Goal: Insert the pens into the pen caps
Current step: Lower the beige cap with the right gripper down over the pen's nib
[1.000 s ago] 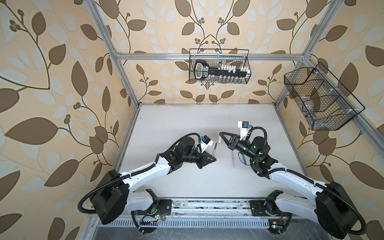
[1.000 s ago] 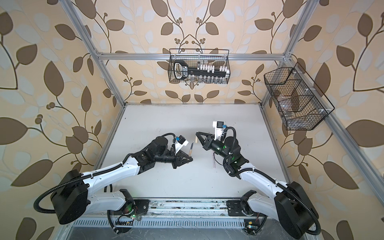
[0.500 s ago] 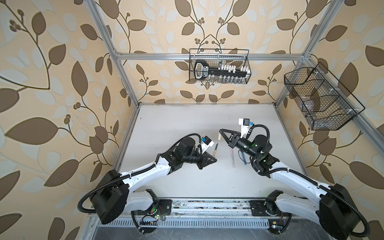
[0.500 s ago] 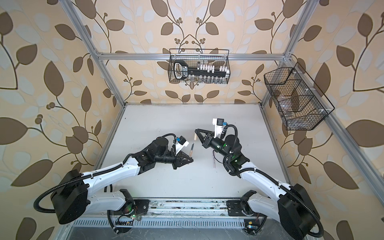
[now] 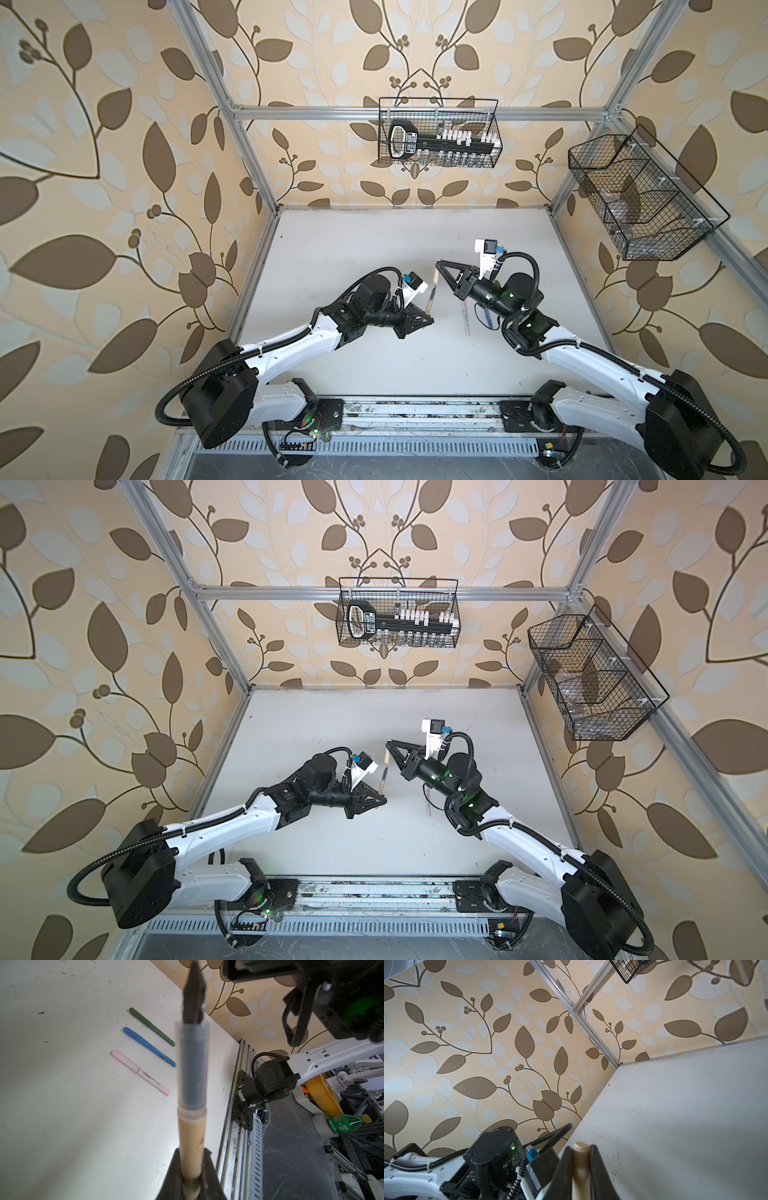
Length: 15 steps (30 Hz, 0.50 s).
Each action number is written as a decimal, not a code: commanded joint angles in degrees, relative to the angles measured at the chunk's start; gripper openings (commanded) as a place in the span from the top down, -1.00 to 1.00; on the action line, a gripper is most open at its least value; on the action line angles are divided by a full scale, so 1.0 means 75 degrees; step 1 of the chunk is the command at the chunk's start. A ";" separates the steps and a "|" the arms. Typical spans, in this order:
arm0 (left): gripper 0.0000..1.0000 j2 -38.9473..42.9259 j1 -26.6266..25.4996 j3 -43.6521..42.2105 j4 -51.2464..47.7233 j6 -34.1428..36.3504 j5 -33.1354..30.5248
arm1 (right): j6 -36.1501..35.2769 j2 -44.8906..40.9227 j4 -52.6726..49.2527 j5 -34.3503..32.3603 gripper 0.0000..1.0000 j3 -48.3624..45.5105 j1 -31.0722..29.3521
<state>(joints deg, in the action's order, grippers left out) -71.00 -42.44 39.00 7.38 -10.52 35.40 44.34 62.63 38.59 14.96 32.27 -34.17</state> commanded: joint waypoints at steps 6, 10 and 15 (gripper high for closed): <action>1.00 0.0291 -0.0061 -0.0079 0.0317 0.0032 0.0038 | -0.0087 -0.0110 0.0164 -0.0316 0.71 -0.0205 -0.0124; 1.00 0.0279 -0.0067 -0.0079 0.0317 0.0032 0.0048 | -0.0082 -0.0150 0.0158 -0.0319 0.71 -0.0241 -0.0131; 1.00 0.0297 -0.0061 -0.0076 0.0317 0.0026 0.0026 | -0.0064 -0.0200 0.0175 -0.0287 0.70 -0.0289 -0.0144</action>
<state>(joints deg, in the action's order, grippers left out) -70.54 -42.44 39.00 7.57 -10.52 35.40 44.25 62.35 38.68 13.50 31.09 -34.83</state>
